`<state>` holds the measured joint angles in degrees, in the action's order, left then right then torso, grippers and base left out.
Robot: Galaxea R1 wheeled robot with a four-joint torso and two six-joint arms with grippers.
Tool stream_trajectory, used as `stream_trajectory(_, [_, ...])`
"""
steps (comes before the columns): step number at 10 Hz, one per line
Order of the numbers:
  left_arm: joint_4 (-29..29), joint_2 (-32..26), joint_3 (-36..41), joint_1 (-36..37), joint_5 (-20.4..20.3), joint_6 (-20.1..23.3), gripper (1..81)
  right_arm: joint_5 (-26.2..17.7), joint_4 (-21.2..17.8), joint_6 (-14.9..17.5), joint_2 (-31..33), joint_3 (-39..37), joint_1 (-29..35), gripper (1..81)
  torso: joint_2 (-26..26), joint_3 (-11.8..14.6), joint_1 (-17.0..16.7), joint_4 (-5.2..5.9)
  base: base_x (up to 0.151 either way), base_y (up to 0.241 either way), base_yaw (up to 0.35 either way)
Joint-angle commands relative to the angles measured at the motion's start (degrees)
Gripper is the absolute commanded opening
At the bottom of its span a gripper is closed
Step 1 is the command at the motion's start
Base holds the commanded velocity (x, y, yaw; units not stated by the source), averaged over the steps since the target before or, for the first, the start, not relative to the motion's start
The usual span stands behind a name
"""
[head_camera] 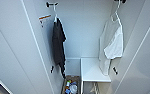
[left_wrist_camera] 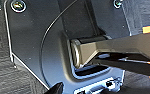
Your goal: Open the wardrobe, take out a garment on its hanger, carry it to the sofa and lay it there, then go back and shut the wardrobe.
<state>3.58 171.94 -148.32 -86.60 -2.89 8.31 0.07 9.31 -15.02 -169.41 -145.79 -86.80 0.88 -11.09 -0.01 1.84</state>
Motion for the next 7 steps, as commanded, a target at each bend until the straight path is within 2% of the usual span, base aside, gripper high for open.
stream_trajectory(1, [1.26, -5.11, 7.87, 0.16, 4.3, 0.39, 81.1, -2.97, 1.41, 0.08, 3.0, 4.38, -0.18, 81.1, 0.0, 0.0, 0.01, 0.0, 0.0, 0.0, 0.0])
stream_trajectory(2, [1.07, -5.2, 7.87, 0.16, 4.3, 0.39, 81.1, -2.62, 1.32, 0.08, 2.91, 4.38, -0.18, 81.1, 0.0, 0.0, 0.01, 0.0, 0.0, 0.0, 0.0])
stream_trajectory(3, [1.25, -5.2, 7.78, 0.07, 4.3, 0.39, 81.1, -2.62, 1.32, 0.08, 2.91, 4.38, -0.18, 81.1, 0.0, 3.91, 0.01, 0.0, 0.0, 0.0, 0.0])
stream_trajectory(4, [1.16, -5.11, 7.61, 0.16, 4.3, 0.39, 81.1, -2.62, 1.32, 0.08, 2.83, 4.38, -0.18, 81.1, 0.0, 4.08, 0.01, 0.0, 0.0, 0.0, 0.0])
stream_trajectory(7, [1.16, -5.28, 7.52, 0.16, 4.3, 0.39, 81.1, -2.62, 1.41, 0.08, 2.74, 4.12, -0.18, 81.1, 0.0, 9.73, 0.01, 0.0, 0.0, 0.0, 0.0])
